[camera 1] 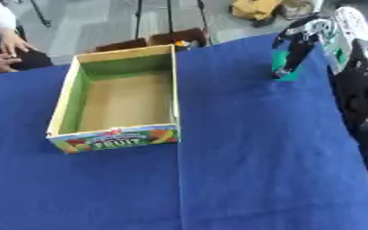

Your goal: Pick up objects on the table and place them in the box.

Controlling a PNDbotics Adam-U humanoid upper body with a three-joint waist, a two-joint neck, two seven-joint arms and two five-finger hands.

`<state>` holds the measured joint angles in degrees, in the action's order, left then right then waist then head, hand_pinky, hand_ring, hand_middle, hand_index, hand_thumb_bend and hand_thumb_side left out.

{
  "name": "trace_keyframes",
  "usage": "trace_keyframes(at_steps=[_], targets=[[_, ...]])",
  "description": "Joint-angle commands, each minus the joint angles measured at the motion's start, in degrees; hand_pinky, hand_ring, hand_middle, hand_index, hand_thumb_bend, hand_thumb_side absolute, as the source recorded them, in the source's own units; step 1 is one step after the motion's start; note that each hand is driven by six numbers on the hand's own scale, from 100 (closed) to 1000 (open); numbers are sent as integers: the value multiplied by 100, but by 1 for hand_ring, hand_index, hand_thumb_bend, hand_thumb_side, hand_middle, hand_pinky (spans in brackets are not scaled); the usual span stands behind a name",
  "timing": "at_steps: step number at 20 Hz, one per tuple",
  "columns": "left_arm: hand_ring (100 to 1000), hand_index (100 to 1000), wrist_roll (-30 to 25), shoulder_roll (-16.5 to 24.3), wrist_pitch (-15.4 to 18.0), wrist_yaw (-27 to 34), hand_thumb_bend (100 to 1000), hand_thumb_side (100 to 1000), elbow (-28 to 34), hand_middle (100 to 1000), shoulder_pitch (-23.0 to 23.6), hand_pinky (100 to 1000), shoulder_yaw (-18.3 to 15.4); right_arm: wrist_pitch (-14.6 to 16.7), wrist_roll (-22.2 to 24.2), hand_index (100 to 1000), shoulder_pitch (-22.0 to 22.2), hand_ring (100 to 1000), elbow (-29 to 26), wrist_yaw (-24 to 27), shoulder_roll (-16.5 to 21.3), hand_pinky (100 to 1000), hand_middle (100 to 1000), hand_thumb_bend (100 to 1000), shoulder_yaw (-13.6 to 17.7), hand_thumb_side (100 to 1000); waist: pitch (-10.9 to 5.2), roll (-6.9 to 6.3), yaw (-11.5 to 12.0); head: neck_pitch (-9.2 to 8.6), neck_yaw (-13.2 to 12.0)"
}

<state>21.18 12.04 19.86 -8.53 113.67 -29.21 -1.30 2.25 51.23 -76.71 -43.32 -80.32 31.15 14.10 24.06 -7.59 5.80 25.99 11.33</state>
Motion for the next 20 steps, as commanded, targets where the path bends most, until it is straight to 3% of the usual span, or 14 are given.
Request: trace_keyframes(at_steps=[1,10,14,20], targets=[[906,990,-22,164,4,12,100,1000,92,912,-46,748,-4,-5,38,1000,-167,943,-98,-181,155,838,1000,414,30,183,-141,42,11,-113,21],[906,989,-27,162,-3,22,100,1000,92,912,-54,748,-1,-7,57,1000,-153,921,-66,-242,183,826,1000,376,56,172,-115,-1,0,-131,38],[906,989,-24,160,0,25,100,1000,92,912,-59,748,-2,-48,-56,1000,-139,890,-86,-306,174,802,926,327,78,164,-100,-12,8,-150,66],[906,987,-19,148,-1,29,100,1000,92,910,-76,747,-1,-37,-290,975,-100,851,-46,-348,130,770,902,306,62,140,-73,-10,23,-170,89]])
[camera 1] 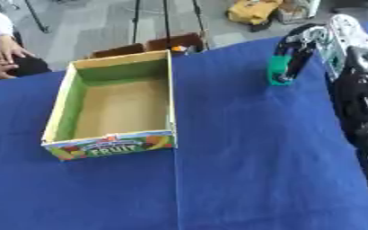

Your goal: Pick up objects on the table and place them in the box.

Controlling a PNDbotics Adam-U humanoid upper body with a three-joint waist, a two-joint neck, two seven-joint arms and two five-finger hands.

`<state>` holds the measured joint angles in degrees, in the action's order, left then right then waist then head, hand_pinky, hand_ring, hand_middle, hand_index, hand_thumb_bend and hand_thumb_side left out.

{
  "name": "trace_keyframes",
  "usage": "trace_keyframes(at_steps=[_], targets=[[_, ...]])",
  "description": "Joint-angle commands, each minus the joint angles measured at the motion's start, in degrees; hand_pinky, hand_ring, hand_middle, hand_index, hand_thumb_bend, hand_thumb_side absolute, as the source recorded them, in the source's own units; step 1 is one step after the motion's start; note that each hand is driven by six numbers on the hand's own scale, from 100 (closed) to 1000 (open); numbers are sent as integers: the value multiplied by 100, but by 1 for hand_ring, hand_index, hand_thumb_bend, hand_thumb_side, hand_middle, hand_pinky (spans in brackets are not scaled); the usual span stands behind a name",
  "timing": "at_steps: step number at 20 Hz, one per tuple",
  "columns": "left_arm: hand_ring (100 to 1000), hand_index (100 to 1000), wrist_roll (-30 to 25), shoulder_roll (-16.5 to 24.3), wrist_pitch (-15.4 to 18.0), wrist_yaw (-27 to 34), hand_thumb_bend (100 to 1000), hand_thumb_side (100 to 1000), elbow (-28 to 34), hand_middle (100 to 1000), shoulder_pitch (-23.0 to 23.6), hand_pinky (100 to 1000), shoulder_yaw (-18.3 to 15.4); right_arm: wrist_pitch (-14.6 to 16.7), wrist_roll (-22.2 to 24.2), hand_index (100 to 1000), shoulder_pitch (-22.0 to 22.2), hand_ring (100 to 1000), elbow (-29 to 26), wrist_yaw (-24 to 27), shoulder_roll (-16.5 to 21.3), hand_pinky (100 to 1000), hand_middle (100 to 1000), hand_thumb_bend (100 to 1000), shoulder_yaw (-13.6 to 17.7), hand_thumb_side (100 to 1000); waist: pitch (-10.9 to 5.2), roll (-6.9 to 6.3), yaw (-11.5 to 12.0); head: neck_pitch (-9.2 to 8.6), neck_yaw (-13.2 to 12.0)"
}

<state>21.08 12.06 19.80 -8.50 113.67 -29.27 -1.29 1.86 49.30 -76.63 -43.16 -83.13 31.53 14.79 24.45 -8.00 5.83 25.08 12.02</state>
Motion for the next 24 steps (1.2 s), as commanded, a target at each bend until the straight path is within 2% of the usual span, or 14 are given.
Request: trace_keyframes(at_steps=[1,9,12,15,20,24], targets=[[906,987,-7,145,7,27,100,1000,92,910,-74,747,-3,4,-126,958,-98,832,-39,-87,90,756,885,295,-15,127,-109,31,26,-83,28],[905,987,8,138,1,29,100,1000,92,909,-93,745,-5,-8,-165,920,-68,783,173,-197,85,715,844,209,-53,100,-62,41,47,-108,58],[906,987,7,141,-3,26,100,1000,92,909,-95,745,-6,-5,-111,928,-69,775,210,-172,83,703,846,212,-64,100,-58,43,48,-118,82],[906,987,13,140,-14,24,100,1000,92,909,-94,745,-9,-23,-110,901,-68,762,192,-147,73,693,806,194,-56,100,-57,36,49,-125,90],[906,987,24,142,-24,19,100,1000,92,909,-93,745,-6,-50,-316,842,-96,714,77,-139,48,649,744,100,-29,100,-63,34,35,-114,94],[906,987,29,147,-27,15,100,1000,92,908,-89,745,-7,-54,-555,755,-138,645,-3,-161,28,598,633,100,-14,100,-97,44,18,-98,91]])
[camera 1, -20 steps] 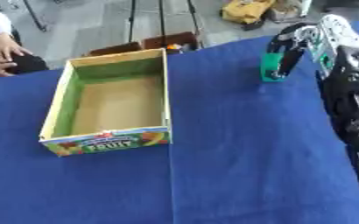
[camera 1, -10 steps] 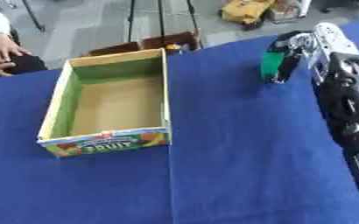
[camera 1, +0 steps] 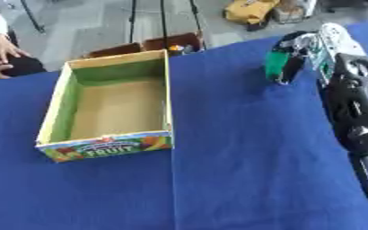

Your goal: Pick up objects on the table and place them in the box.

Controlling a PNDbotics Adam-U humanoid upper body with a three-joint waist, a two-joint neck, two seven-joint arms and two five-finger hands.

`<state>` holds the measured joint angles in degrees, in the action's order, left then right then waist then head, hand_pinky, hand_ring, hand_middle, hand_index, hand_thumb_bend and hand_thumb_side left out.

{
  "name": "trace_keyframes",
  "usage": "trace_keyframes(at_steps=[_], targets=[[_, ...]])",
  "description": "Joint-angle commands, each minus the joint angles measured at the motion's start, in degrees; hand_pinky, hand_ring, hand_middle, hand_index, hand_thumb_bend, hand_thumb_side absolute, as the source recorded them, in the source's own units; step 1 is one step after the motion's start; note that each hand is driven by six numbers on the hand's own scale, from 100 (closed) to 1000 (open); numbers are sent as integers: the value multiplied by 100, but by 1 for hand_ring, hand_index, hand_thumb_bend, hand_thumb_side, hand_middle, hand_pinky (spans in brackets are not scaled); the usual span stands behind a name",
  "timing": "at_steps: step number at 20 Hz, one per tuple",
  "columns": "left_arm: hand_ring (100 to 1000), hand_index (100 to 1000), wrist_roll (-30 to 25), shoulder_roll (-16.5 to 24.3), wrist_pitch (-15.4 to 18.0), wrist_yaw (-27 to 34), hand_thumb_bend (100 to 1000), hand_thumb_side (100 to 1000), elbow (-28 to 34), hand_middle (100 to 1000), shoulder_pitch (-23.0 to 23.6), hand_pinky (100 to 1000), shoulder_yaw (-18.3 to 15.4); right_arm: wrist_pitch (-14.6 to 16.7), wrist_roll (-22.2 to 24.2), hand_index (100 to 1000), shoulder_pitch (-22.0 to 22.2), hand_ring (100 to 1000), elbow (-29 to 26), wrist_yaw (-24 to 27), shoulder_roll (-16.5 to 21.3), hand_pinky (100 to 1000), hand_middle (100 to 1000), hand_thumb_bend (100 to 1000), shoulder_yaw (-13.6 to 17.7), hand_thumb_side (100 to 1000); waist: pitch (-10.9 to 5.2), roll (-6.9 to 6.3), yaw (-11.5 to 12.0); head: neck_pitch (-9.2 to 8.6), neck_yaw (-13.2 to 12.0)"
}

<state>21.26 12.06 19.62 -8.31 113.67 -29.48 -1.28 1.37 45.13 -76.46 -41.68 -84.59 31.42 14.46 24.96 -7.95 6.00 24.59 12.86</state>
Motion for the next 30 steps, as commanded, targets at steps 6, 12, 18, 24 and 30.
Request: trace_keyframes(at_steps=[6,12,18,24,30], targets=[[906,986,9,146,-19,-14,100,1000,92,908,-45,745,-7,43,-353,677,-253,607,-257,55,20,558,548,100,-5,100,-232,91,-44,16,-15],[905,985,24,132,-16,-26,100,1000,92,908,-11,745,-16,318,-734,636,-307,565,-675,323,21,529,497,100,-151,106,-330,156,-59,101,-131],[905,985,29,114,-9,-40,100,1000,92,907,13,745,-17,728,-1165,579,-340,523,-935,871,27,493,446,100,-539,126,-446,274,-59,139,-183],[905,985,24,85,14,-48,100,1000,92,906,1,746,-8,1035,-1497,564,-391,511,-1066,1683,-59,484,432,100,-1024,155,-566,387,-37,203,-278],[905,985,6,39,30,-40,100,1000,92,904,-27,747,9,954,-1863,566,-394,502,-1332,2150,-457,483,430,100,-1355,160,-646,442,56,261,-386]])
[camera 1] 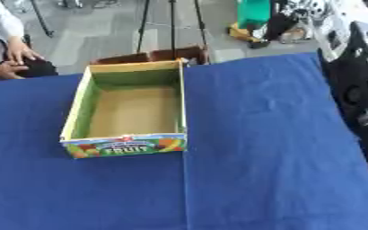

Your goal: Pick up objects on the table and place them in the box.

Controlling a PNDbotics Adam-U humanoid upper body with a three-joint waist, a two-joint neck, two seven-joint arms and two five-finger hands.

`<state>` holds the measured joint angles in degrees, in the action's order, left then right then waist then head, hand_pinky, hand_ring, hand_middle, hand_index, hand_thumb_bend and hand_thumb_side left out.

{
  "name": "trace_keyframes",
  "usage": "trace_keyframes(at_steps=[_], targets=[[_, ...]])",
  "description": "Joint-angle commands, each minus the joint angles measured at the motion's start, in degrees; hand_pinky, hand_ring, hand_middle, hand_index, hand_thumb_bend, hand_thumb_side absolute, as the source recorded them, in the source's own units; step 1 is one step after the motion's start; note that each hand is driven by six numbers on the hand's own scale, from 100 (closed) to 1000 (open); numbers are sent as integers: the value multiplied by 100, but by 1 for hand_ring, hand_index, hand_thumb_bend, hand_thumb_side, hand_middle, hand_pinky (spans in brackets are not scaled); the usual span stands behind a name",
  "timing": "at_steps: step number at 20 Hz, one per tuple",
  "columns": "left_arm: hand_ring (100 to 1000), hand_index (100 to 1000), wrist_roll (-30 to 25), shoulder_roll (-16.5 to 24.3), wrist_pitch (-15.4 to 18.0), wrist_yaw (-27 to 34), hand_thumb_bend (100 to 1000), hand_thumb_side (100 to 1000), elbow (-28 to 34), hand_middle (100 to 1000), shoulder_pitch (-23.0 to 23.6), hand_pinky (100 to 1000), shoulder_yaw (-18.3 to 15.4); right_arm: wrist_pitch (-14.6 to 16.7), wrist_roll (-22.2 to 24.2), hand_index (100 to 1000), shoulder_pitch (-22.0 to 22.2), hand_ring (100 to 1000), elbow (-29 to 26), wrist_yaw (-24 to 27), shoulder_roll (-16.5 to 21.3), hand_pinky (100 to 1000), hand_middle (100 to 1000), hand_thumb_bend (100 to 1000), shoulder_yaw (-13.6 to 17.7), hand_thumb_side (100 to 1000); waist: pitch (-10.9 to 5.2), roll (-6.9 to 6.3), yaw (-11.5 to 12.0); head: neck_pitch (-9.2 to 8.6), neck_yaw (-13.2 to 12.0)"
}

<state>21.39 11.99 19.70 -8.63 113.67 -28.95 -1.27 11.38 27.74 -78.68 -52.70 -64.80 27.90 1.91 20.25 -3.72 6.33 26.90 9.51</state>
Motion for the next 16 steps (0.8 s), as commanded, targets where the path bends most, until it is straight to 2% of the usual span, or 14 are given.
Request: trace_keyframes(at_steps=[1,7,10,16], targets=[[905,985,-11,36,25,-3,100,1000,92,904,-83,747,11,-79,-151,566,-164,500,-268,206,-202,483,429,100,-136,159,-181,23,40,34,-65],[905,985,-34,-16,44,21,100,1000,92,903,-119,747,28,-300,-236,560,-108,496,-318,245,-826,484,420,100,-292,148,-185,61,124,12,-102],[905,984,-43,-33,54,30,100,1000,92,903,-135,747,35,-405,-338,560,-68,501,-248,61,-1075,485,422,100,-353,151,-177,84,169,-8,-95],[904,984,-43,-71,67,43,100,1000,92,903,-163,746,37,-602,-584,555,49,495,-71,-270,-1506,488,411,100,-249,142,-140,106,247,-54,-82]])
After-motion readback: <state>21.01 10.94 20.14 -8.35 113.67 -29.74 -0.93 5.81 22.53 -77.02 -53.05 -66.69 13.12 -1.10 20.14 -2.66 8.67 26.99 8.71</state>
